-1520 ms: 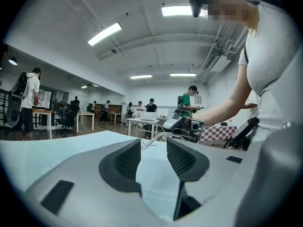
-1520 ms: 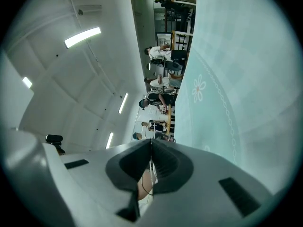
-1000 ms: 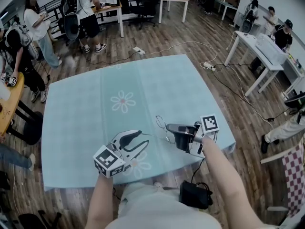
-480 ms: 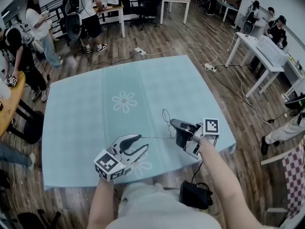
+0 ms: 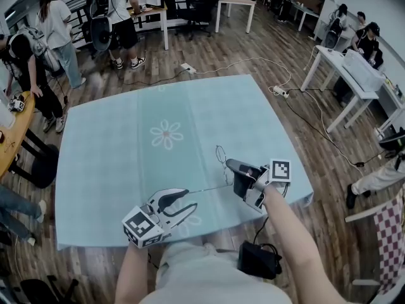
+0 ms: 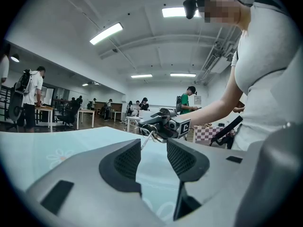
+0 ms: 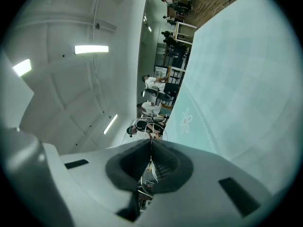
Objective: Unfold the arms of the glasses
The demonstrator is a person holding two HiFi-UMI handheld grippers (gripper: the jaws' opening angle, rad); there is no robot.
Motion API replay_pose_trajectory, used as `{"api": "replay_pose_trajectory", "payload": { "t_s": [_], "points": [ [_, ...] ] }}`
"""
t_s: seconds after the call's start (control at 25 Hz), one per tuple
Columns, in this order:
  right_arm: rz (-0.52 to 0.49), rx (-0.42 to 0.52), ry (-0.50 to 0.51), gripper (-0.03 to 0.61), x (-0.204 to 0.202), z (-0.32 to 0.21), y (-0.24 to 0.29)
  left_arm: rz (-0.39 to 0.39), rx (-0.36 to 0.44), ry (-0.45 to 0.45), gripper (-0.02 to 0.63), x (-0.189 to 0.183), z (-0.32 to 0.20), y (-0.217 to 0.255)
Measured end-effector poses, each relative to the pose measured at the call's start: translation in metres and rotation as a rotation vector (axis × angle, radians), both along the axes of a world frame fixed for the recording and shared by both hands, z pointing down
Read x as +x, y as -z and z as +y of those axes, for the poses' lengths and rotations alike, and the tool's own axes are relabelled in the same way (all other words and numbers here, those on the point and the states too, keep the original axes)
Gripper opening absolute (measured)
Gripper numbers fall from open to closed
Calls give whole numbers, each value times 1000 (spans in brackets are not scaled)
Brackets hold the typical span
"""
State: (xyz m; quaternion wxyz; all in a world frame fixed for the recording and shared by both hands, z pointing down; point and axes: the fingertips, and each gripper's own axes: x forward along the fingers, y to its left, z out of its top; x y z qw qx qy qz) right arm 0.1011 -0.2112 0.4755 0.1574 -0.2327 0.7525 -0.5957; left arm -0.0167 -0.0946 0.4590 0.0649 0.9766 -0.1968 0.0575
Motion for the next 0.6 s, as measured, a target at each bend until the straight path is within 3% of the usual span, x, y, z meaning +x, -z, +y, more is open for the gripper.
{"api": "replay_pose_trajectory", "payload": {
  "t_s": [0.32, 0.6],
  "points": [
    [-20, 1, 21, 9, -3, 1, 4, -22, 10, -43, 178, 7, 20, -1],
    [-51, 4, 58, 9, -9, 6, 14, -15, 62, 75, 178, -4, 4, 3]
  ]
}}
